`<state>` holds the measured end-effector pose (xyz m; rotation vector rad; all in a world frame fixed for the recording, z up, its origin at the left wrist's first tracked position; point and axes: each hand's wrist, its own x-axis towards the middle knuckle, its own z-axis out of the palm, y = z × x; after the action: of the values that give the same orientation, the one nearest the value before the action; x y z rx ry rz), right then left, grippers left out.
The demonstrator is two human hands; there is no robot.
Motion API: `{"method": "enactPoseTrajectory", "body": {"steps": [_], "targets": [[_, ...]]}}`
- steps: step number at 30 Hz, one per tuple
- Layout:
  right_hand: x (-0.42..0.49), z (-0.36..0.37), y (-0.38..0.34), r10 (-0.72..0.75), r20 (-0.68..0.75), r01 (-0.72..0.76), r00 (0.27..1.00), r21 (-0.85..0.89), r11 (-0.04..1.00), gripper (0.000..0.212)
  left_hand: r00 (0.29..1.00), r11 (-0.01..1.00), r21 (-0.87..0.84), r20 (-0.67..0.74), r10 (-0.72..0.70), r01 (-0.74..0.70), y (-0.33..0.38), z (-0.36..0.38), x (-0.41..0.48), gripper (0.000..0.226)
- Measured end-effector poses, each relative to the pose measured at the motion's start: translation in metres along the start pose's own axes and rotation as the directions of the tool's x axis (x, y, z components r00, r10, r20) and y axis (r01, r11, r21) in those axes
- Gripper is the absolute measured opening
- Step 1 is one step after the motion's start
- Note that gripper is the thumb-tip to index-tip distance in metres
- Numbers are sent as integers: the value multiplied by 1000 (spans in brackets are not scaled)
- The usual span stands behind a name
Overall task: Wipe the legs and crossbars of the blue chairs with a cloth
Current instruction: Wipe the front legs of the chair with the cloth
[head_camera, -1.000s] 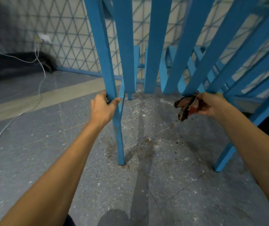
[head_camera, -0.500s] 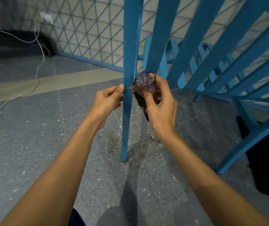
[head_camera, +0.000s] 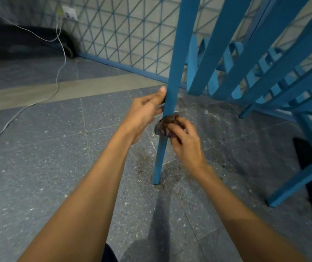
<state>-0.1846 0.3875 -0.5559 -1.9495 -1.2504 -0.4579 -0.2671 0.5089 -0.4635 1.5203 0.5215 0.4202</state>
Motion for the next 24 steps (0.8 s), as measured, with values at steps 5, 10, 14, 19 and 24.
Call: {"method": "enactPoseTrajectory", "body": {"steps": [5,10,14,19,24], "targets": [[60,-32,-38,86,-336,-56,938,97,994,35,1000,999,-38,-9,28,-29,3,1,-2,39],[38,-17,-28,-40,-136,36,990,-31,999,42,999,998,-67,-45,3,-6,7,0,-3,68],[-1,8,-4,-23,113,38,993,-137,990,38,1000,998,-60,-14,12,-13,7,2,-8,69],[8,-1,-20,70,66,-68,995,-41,997,38,999,996,-83,-27,29,-32,7,4,-12,59],[57,-21,-49,90,-263,-87,960,24,996,38,997,992,-122,-73,31,-39,6,2,-5,53]]}}
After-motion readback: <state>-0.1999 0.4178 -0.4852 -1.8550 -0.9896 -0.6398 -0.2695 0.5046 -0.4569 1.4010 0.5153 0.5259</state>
